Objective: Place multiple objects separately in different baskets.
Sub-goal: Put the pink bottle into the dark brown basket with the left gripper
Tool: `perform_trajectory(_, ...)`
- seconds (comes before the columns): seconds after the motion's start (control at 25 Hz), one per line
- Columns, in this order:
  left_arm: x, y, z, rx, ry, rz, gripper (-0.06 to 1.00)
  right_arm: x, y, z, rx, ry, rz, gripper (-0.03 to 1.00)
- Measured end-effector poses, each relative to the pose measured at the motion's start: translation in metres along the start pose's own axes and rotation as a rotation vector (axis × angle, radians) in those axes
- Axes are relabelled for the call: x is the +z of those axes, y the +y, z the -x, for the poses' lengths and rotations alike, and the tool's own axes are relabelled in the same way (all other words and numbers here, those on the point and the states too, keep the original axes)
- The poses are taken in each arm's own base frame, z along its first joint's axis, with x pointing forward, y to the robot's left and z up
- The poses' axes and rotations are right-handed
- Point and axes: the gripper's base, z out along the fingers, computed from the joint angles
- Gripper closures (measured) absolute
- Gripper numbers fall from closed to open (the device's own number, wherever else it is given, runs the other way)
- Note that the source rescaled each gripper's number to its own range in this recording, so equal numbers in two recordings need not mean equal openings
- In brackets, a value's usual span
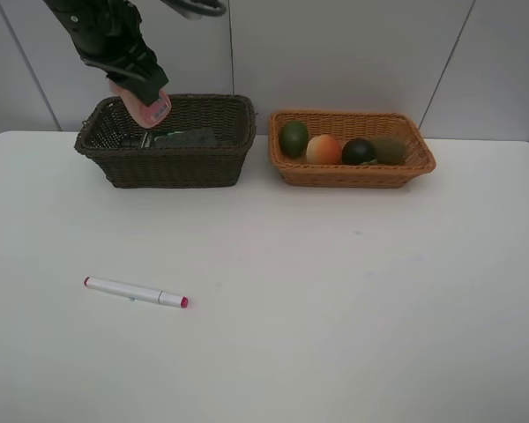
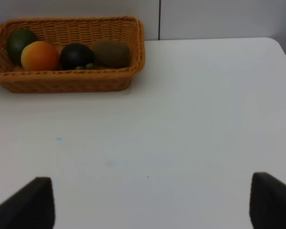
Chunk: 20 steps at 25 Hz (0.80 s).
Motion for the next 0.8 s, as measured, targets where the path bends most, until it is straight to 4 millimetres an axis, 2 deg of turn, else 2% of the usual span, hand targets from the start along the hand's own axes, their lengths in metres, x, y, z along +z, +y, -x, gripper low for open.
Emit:
perform_trajectory(0.08, -0.002, 0.012, 0.009, -0.057, -0.039, 0.028, 0.64, 0.0, 0.0, 0.0, 0.0, 0.0, 0.0, -0.01)
perform_trajectory(0.2, 0.007, 0.023, 0.019, -0.101, -0.057, 0.044, 0.64, 0.0, 0.0, 0.0, 0.0, 0.0, 0.0, -0.01)
perform_trajectory(0.32, 0.027, 0.029, 0.028, -0.109, -0.058, 0.045, 0.64, 0.0, 0.0, 0.0, 0.0, 0.0, 0.0, -0.01)
perform_trajectory(0.52, 0.077, 0.029, 0.037, -0.126, -0.057, 0.019, 0.64, 0.0, 0.0, 0.0, 0.0, 0.0, 0.0, -0.01)
perform_trajectory(0.72, 0.131, 0.022, 0.031, -0.146, -0.02, -0.022, 0.64, 0.0, 0.0, 0.0, 0.0, 0.0, 0.0, -0.01)
perform_trajectory(0.8, 0.146, 0.019, 0.028, -0.152, -0.022, -0.028, 0.64, 0.0, 0.0, 0.0, 0.0, 0.0, 0.0, -0.01)
